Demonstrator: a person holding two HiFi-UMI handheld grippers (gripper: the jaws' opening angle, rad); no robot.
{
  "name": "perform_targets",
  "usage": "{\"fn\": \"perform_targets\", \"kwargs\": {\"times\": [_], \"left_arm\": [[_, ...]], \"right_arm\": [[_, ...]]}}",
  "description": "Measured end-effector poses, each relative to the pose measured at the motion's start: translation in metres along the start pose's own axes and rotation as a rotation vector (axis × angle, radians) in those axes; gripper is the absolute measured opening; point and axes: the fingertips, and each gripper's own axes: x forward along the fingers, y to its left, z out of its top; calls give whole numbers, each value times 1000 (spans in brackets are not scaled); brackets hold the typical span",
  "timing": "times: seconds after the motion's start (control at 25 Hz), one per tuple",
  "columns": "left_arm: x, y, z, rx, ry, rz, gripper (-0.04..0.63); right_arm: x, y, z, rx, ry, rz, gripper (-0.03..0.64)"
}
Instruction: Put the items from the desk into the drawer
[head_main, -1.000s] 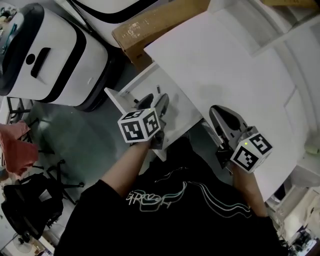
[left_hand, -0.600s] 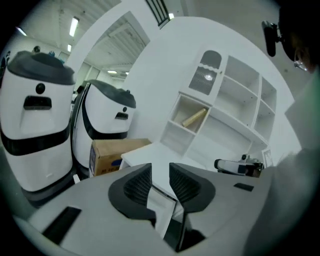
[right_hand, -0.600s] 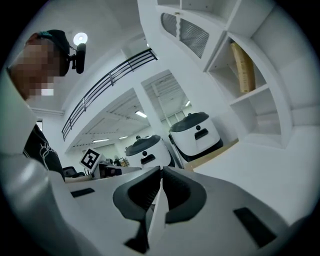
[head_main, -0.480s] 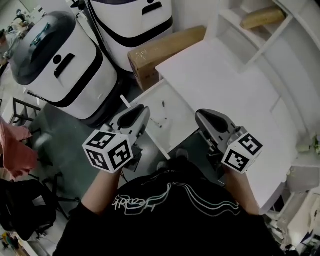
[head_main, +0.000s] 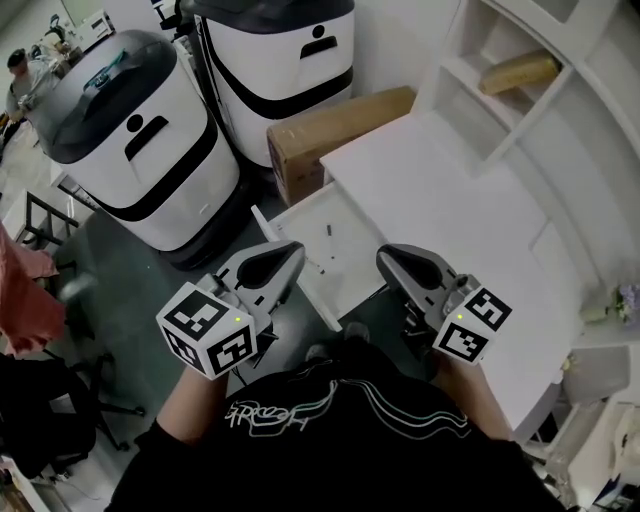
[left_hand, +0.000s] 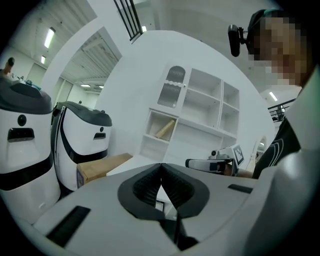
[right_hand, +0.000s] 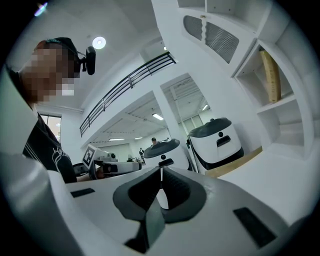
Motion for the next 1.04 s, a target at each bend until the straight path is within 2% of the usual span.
{"fn": "perform_targets", "kwargs": {"times": [0.36,0.52,1.04], "left_arm": [[0,-2,-6,-9,2,-23,21],[4,2,-12,-44,24,-15,21],[15,11,-22,-71,50,-16,21]], "right_arm": [[7,7,-4,11,4,17,48],[9,11,-7,-16,22,28,48],[10,-4,-18,-3,30,-27,48]]}}
